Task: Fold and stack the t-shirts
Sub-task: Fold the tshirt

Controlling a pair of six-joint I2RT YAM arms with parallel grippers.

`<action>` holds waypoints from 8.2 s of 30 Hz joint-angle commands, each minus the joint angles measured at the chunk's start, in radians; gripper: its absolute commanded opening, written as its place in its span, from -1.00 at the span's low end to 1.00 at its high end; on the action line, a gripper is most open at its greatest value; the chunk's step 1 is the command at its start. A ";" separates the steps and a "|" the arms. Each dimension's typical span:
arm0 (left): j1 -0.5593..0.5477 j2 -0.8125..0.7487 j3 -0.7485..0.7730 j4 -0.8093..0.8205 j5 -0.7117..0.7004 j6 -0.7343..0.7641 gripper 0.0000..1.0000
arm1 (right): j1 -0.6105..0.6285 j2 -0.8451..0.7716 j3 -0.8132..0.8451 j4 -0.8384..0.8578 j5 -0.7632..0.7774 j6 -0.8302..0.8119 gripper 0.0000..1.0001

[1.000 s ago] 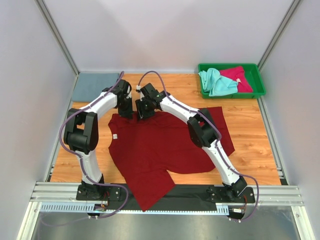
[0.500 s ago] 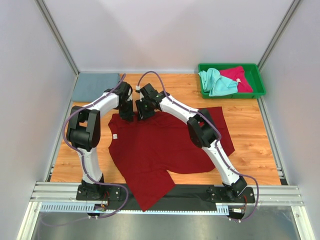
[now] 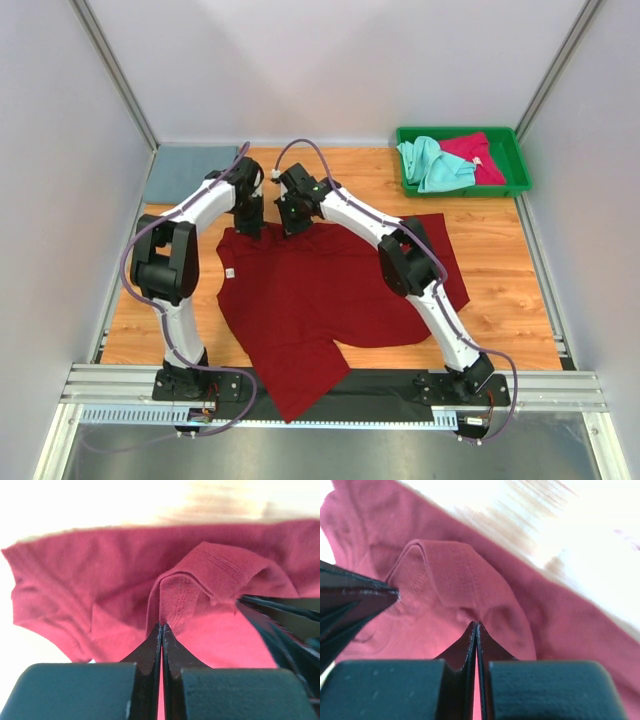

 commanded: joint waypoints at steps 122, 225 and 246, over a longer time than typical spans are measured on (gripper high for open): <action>0.047 0.189 0.173 -0.084 -0.280 -0.175 -0.53 | -0.662 -0.420 -0.744 0.252 0.431 0.217 -0.22; 0.105 -0.337 -0.391 0.099 0.180 -0.150 -0.35 | -0.063 -0.555 -0.966 0.494 -0.283 0.664 -0.99; 0.105 -0.420 -0.470 0.096 0.163 -0.156 -0.31 | -0.079 -0.601 -0.988 0.356 -0.283 0.517 -0.85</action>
